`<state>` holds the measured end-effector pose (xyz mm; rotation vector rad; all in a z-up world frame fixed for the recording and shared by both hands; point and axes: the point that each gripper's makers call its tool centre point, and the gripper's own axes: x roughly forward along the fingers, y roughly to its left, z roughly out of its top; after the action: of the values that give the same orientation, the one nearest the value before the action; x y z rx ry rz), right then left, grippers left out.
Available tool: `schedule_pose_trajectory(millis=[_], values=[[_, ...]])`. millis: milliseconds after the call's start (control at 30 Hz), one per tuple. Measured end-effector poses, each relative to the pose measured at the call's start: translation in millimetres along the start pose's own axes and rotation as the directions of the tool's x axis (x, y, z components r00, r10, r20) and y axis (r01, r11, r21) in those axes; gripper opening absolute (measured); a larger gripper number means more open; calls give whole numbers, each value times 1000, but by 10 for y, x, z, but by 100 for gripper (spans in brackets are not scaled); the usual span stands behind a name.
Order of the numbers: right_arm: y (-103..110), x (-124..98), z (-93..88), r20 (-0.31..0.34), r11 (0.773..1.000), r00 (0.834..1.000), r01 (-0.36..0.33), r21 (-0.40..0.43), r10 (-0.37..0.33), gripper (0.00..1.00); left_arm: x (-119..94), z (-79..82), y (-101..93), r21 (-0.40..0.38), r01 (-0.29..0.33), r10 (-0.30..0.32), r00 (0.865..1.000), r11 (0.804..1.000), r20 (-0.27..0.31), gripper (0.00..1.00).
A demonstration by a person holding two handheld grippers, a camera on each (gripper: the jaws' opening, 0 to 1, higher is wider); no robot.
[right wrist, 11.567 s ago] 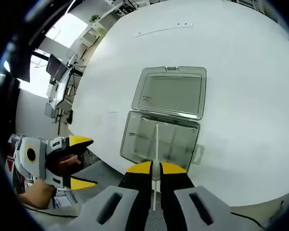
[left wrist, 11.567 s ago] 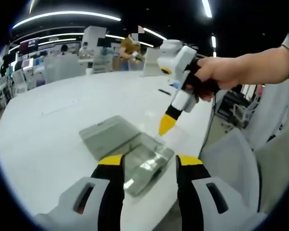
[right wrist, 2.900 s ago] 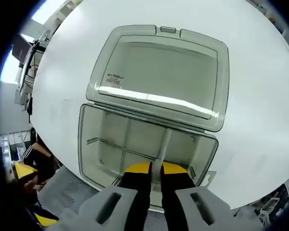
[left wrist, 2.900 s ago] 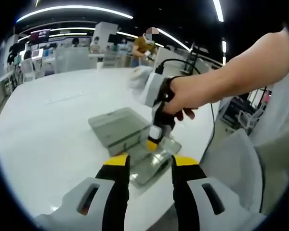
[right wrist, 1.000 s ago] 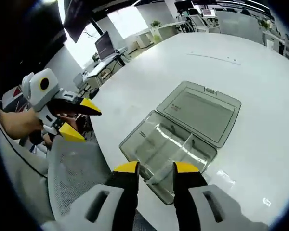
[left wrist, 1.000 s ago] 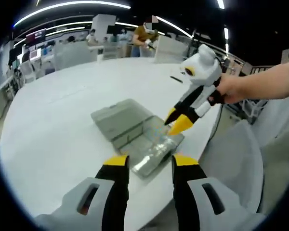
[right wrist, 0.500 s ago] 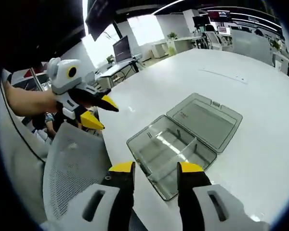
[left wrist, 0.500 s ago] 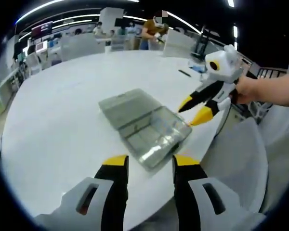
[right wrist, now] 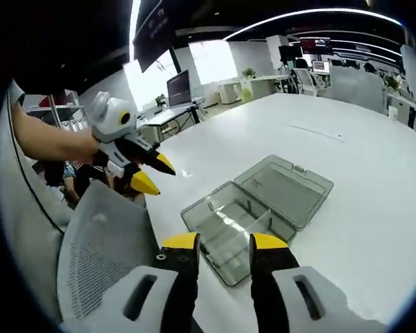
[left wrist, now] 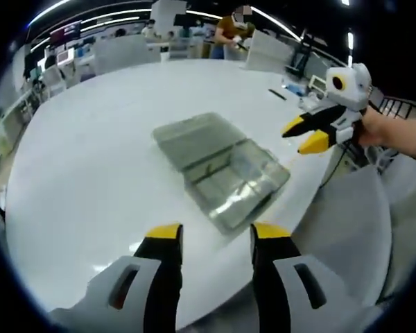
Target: Insert the divider into the dual guide fixture by aligning both edges with the guide slots and pushing it downward to the bottom, including one-sided entry, uneven engagement, binding, and posture correction.
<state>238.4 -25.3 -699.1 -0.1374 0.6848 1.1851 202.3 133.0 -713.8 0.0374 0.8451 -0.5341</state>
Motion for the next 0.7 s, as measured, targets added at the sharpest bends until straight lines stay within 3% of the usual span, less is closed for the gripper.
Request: schedule_pose_trajectory(millis=[233,700], values=[[-27,-43,7,26,1000,1000,1,-7,-1,27,39,-67,94,-7,-20,19,999,1000,-51,39],[-14,-72,-24,12,998,1000,1,-61,-1,39,95,-186,376,-113,-81,66,989,990,-130,44]])
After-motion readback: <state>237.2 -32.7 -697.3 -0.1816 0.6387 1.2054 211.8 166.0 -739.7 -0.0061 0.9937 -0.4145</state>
